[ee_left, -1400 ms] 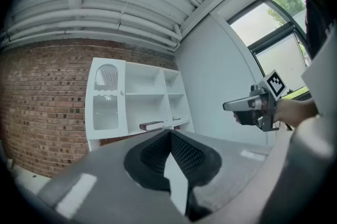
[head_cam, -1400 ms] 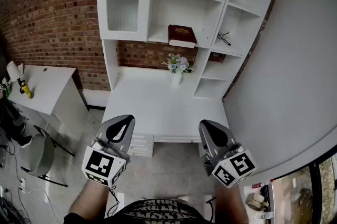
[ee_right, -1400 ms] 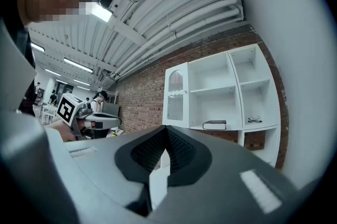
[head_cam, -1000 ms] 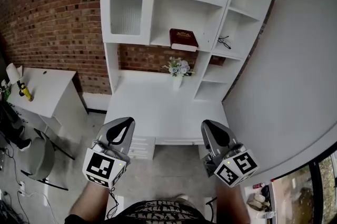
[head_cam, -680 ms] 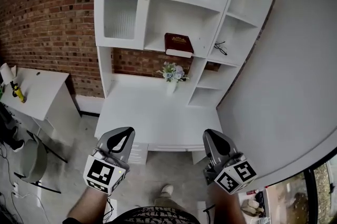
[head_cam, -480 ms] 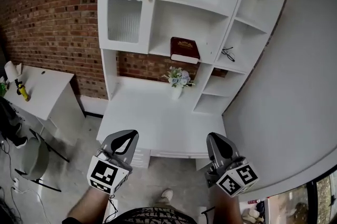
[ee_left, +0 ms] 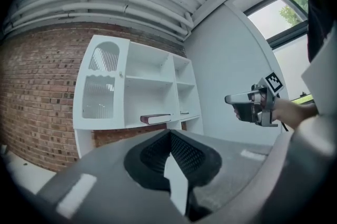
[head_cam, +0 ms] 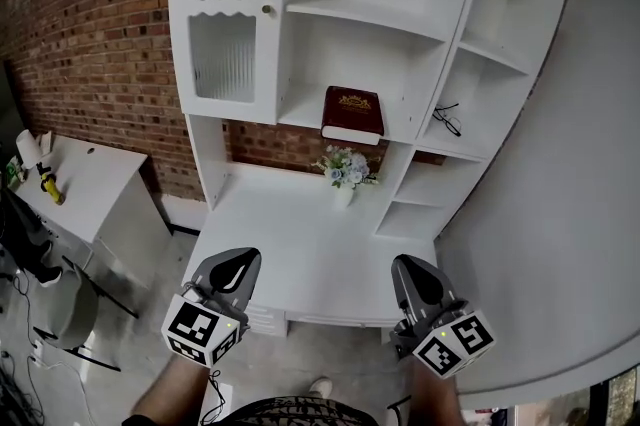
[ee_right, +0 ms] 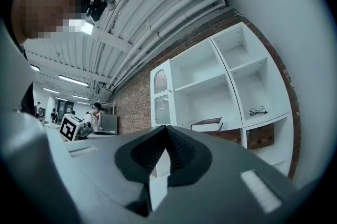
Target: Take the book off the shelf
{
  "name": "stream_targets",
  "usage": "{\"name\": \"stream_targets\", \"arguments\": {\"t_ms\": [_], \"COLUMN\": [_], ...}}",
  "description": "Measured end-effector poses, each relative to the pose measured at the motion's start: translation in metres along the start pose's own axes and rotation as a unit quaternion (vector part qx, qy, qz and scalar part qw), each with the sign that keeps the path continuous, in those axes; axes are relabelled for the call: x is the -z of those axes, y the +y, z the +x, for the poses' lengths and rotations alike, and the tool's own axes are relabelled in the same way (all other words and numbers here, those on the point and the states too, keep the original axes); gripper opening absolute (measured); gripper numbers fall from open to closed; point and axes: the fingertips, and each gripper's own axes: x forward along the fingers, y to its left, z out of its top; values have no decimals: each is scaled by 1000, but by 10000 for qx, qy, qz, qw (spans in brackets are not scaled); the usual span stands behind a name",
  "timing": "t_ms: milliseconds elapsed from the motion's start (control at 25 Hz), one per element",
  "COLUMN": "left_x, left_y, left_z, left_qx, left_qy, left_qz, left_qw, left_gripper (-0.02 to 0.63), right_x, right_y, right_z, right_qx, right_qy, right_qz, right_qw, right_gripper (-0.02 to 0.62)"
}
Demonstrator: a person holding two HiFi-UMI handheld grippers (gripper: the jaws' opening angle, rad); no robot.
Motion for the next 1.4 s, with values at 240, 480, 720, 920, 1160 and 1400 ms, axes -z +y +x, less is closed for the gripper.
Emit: {"name": "stream_targets", "arguments": {"t_ms": [240,480,720,920,1160,1400], "left_x": [-4,-15,-20,-18,-9,0], "left_y": [-11,-26,-37,-34,-35,-30], "left_z": [46,85,100,97,98,106], "left_qx": [12,-125,-299,-437,-463,-381], "left_qy": [47,27,85,113,264,255], "left_qz": [-65,46,-2,-176,-184,-216], "left_qw": [10000,9999,9995,9988,9984,9987], "left_gripper": [0,0,0,1,0,0], "right_x": [-6,-13,-16,-7,-3,8], "right_y": [-50,-95,-118,-124,-133,-135], "right_z": [4,5,6,3,-3,-2], "right_qx": [-39,-169,-418,-535,-437,-329], "right_qy": [0,-40,-139,-93,-106,0], "right_qz": [75,103,204,321,419,457], "right_qw": [10000,9998,9988,9980,9981,9984], "right_gripper": [23,23,23,23,23,23]}}
